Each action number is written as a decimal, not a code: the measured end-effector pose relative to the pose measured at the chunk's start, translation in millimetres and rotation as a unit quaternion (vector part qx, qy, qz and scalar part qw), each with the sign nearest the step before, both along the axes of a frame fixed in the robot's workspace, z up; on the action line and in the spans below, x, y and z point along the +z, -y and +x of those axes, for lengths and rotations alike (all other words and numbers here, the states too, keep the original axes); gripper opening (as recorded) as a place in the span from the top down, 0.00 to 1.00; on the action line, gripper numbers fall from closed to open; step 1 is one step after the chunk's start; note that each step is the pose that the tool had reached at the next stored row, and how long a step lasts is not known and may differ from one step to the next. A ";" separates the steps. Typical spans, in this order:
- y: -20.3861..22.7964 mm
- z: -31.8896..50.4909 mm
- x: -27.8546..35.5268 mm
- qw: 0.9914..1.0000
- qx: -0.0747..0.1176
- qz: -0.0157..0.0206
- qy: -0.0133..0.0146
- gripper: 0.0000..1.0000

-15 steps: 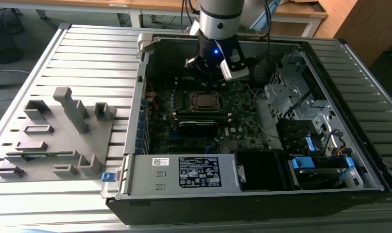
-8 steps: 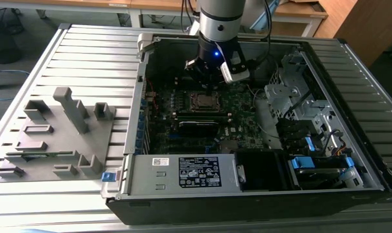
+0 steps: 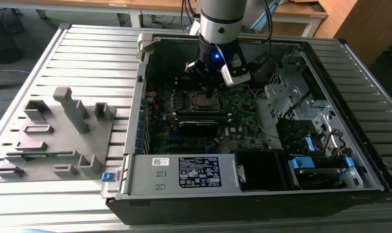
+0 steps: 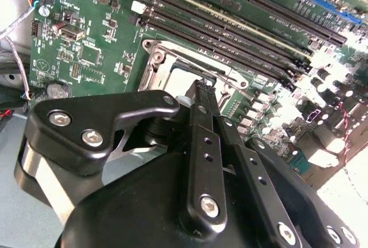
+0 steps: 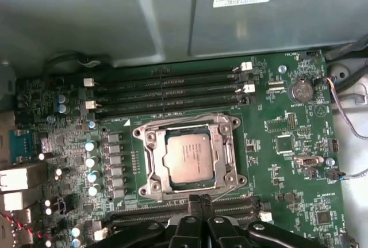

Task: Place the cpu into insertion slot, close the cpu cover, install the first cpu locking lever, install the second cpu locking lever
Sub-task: 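Install the second cpu locking lever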

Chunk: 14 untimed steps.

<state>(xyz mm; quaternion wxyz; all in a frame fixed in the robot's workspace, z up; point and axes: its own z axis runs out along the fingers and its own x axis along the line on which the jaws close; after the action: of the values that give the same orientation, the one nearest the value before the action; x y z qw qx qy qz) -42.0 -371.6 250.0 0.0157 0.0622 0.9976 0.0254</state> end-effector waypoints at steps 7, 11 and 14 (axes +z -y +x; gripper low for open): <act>4.9 0.0 -0.4 1.000 0.000 0.000 0.000 0.89; 7.0 0.0 -0.8 1.000 0.000 0.000 0.000 0.89; 7.9 -0.7 -1.6 1.000 0.000 0.000 0.000 0.89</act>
<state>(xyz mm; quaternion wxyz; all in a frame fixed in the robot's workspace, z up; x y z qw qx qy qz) -42.7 -379.5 248.4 0.0159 0.0622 0.9976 0.0255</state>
